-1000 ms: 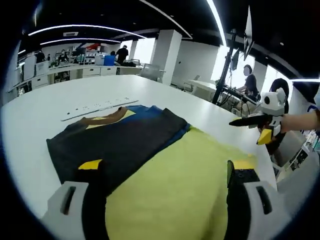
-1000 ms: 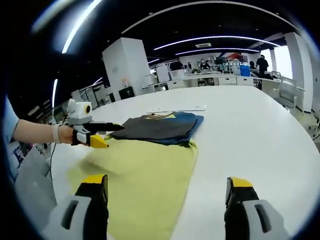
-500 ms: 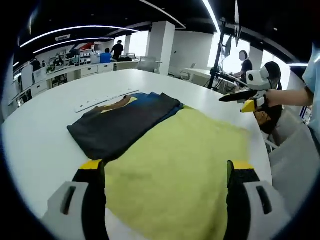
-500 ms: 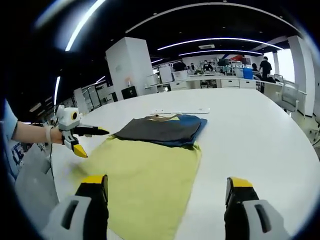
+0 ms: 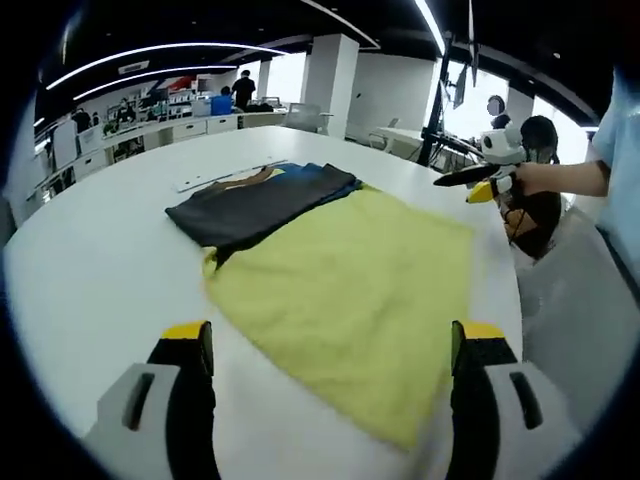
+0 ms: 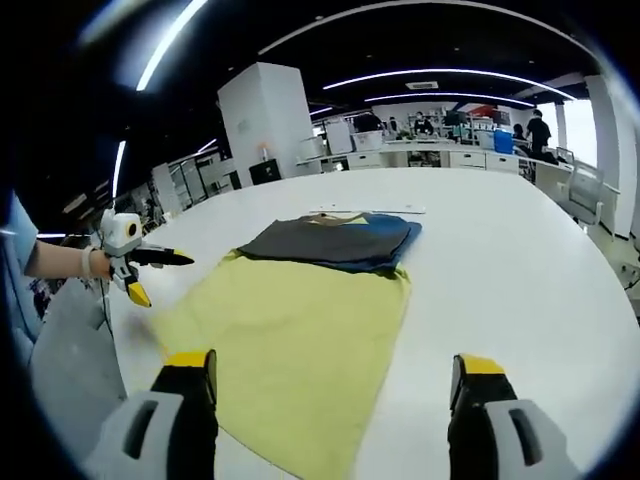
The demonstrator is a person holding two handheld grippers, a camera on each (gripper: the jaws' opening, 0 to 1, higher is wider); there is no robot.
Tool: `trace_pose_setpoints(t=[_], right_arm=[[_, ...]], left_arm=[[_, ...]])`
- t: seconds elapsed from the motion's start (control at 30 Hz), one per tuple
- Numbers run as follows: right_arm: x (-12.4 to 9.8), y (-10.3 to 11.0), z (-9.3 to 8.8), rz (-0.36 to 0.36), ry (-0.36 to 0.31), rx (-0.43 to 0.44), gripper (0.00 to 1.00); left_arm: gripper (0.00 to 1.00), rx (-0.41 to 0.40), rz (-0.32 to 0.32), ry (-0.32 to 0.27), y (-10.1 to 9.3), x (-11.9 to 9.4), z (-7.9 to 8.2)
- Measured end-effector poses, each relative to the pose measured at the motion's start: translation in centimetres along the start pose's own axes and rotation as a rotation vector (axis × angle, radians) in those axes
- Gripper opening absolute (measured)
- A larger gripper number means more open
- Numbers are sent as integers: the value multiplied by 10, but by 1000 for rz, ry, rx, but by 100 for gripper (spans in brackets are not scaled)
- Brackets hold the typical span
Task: Fold the garment on the visible template until the final outline fits inside the template.
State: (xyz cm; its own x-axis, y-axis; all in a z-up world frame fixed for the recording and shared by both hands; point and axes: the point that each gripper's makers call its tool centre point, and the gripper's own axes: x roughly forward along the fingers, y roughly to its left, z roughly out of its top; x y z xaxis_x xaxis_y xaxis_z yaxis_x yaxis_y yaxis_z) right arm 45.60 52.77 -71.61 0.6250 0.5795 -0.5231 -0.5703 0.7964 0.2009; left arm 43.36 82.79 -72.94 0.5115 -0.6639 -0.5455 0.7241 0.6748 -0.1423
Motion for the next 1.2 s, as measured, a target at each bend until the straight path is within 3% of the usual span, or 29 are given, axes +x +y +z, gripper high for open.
trace_pose_setpoints(t=[0.5,0.73,0.93,1.03,1.2], right_arm=[[-7,8,-19,34,50,-3,96],[-11,13,-28,53,90,-24,86],[-17,12,-36,53,107,-24,78],[-21,12,-39,52,108,-5,74],[-27,8,-49,30,132,37,58]], left_arm=[[93,-39,0,23,-17,-24,-32],[75,-76,-1,22,-21,-34,-43],[69,-97,6,19,-24,-39,-49],[59,-110,9,10,-26,-43,-51],[54,-158,-3,14,-32,-45,-56]])
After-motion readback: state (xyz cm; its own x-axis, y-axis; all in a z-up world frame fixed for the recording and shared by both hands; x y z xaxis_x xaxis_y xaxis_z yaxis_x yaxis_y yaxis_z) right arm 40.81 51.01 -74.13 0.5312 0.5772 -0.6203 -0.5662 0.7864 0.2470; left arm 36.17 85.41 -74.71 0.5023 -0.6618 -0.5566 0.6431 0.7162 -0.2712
